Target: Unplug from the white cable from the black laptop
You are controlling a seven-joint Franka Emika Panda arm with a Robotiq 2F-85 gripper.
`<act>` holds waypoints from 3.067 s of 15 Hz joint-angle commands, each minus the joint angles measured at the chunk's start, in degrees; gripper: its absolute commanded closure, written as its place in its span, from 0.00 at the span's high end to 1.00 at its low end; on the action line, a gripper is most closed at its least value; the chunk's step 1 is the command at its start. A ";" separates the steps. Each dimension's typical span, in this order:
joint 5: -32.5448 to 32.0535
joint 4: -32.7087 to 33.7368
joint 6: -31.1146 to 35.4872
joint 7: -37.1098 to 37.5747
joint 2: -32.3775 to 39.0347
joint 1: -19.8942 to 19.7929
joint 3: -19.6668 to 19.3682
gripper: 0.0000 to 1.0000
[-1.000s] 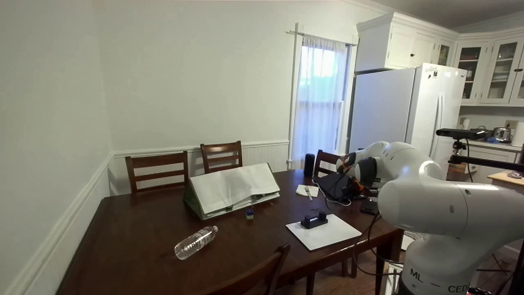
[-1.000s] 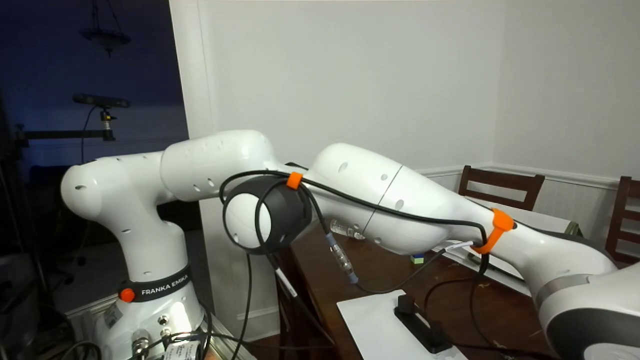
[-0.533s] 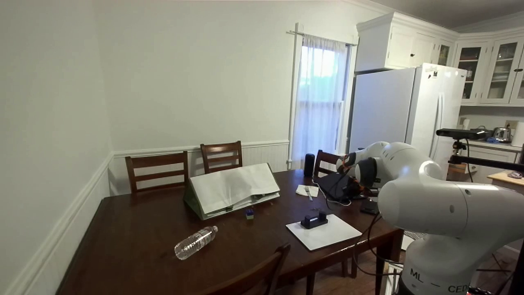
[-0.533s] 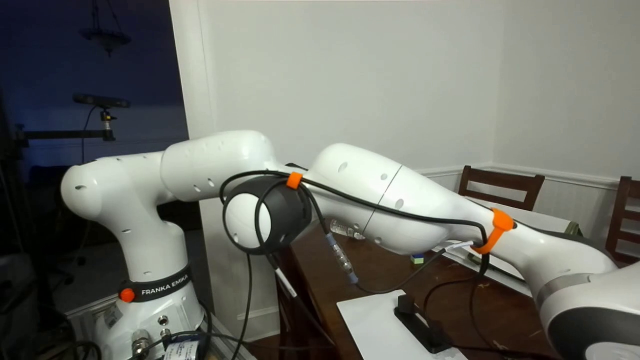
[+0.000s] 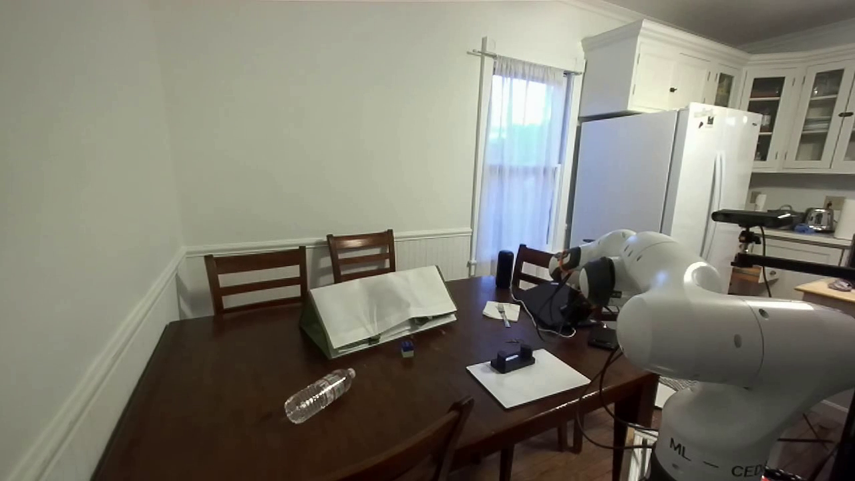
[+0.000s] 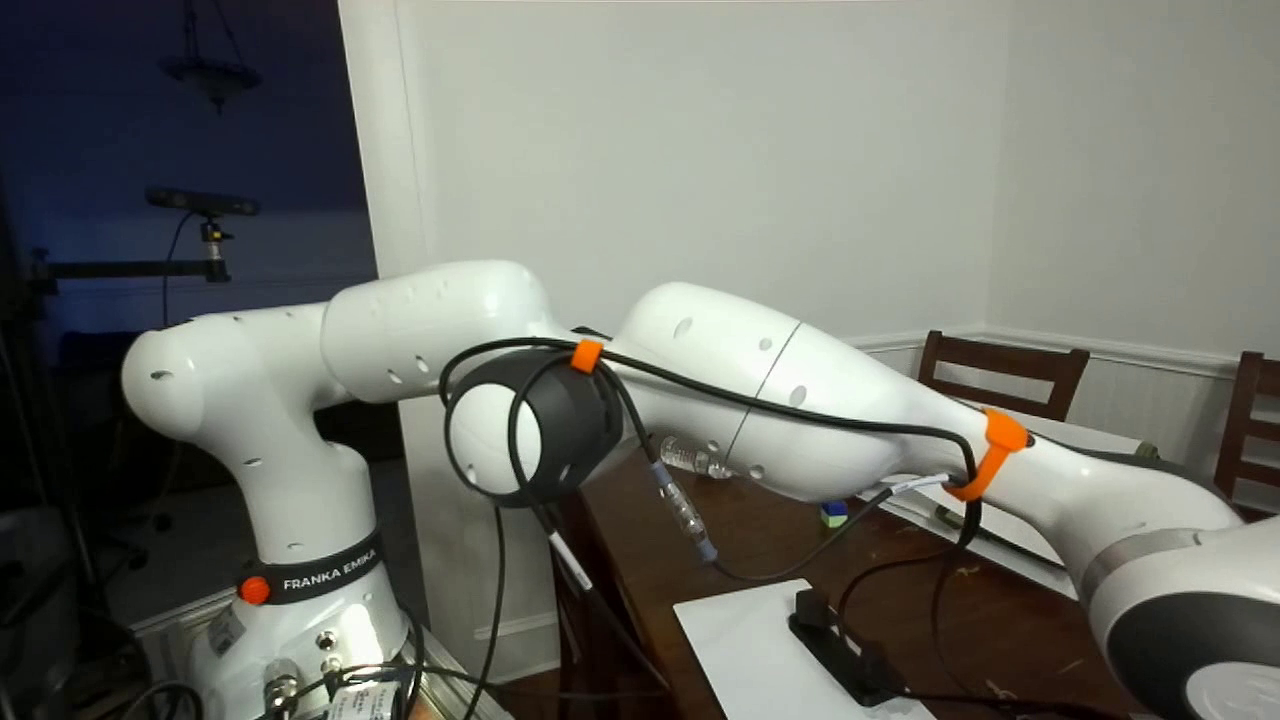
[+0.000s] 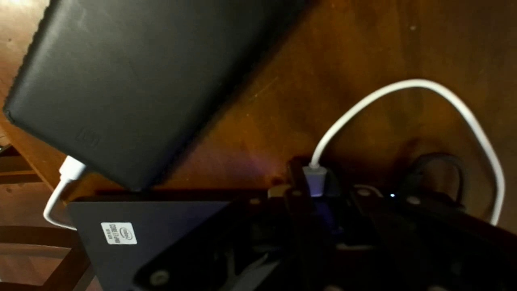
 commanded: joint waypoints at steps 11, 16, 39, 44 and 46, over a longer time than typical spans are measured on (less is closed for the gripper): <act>-2.55 1.85 -14.30 -2.97 -0.60 0.32 -3.57 0.04; -3.08 2.43 -17.39 -3.40 -0.56 0.72 -4.92 0.04; -2.72 3.62 -23.53 15.21 -5.96 2.12 -6.90 0.04; -0.79 4.91 -14.34 18.01 -4.47 2.63 -4.20 0.06; -0.52 4.55 -10.25 18.54 -3.66 3.15 -3.34 0.45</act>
